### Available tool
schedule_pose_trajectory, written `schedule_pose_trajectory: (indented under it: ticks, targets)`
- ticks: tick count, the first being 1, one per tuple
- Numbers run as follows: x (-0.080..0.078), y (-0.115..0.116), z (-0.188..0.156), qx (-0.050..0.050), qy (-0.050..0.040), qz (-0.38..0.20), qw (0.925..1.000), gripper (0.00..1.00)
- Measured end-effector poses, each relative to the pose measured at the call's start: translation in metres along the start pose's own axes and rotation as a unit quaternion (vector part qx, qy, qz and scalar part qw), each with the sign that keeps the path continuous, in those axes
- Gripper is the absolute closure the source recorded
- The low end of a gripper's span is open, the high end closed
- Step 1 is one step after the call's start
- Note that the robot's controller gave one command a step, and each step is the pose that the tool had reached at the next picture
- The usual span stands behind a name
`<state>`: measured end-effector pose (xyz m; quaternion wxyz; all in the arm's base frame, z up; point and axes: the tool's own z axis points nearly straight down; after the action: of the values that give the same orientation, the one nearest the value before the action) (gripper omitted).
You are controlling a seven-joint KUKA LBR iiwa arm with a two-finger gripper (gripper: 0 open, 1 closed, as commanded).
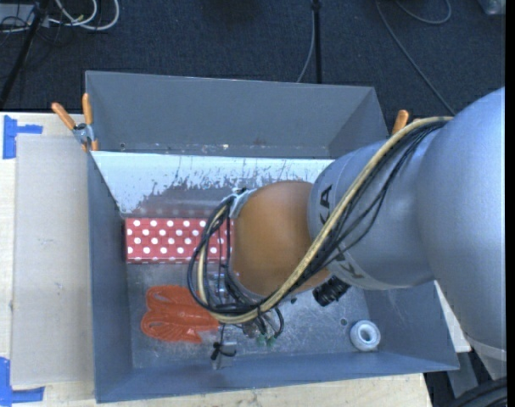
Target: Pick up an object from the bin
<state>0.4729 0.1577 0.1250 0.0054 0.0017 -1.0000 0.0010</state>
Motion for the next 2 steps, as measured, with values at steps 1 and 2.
schedule_pose_trajectory:
  ticks: [1,2]
  targets:
    - [-0.002,-0.001,-0.004,-0.001,-0.0035,0.002,1.0,0.0]
    - [-0.002,-0.018,0.039,-0.002,-0.0042,0.012,0.9999,0.0]
